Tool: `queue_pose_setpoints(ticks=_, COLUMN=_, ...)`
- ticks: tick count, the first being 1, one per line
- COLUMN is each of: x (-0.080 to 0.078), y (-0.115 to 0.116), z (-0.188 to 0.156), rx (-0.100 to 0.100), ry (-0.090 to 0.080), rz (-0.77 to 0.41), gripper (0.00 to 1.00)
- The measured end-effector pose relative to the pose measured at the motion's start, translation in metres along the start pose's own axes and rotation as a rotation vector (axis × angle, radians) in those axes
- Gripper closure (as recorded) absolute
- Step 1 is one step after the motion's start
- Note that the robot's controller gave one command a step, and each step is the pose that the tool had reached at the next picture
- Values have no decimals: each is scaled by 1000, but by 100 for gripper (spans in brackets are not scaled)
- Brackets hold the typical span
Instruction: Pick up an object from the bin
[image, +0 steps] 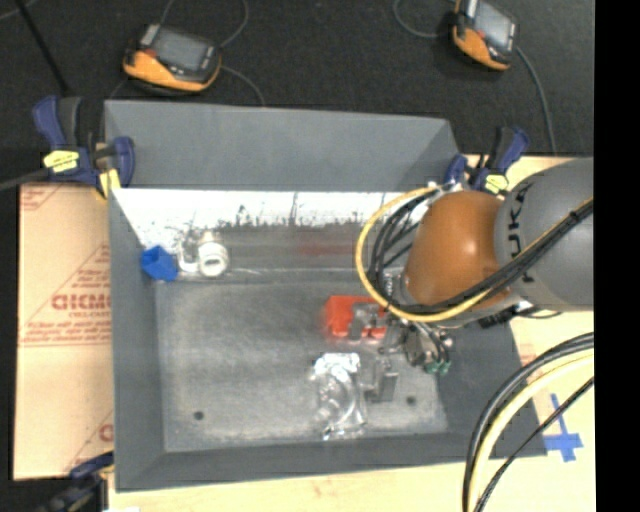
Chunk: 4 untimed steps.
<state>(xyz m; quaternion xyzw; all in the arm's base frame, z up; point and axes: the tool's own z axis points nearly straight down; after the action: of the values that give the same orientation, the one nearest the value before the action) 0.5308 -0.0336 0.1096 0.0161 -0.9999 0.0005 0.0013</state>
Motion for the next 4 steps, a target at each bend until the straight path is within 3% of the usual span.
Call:
queue_pose_setpoints(ticks=1, x=-91, y=40, z=16, rx=0, ry=-11, rz=-82, gripper=0)
queue_pose_setpoints(ticks=2, x=-74, y=-78, z=39, rx=3, ry=-6, rz=-195, gripper=0)
queue_pose_setpoints(ticks=3, x=-113, y=-28, z=38, rx=-2, ry=-12, rz=-145, gripper=0)
queue_pose_setpoints(ticks=4, x=-111, y=-31, z=38, rx=-2, ry=-9, rz=-140, gripper=100)
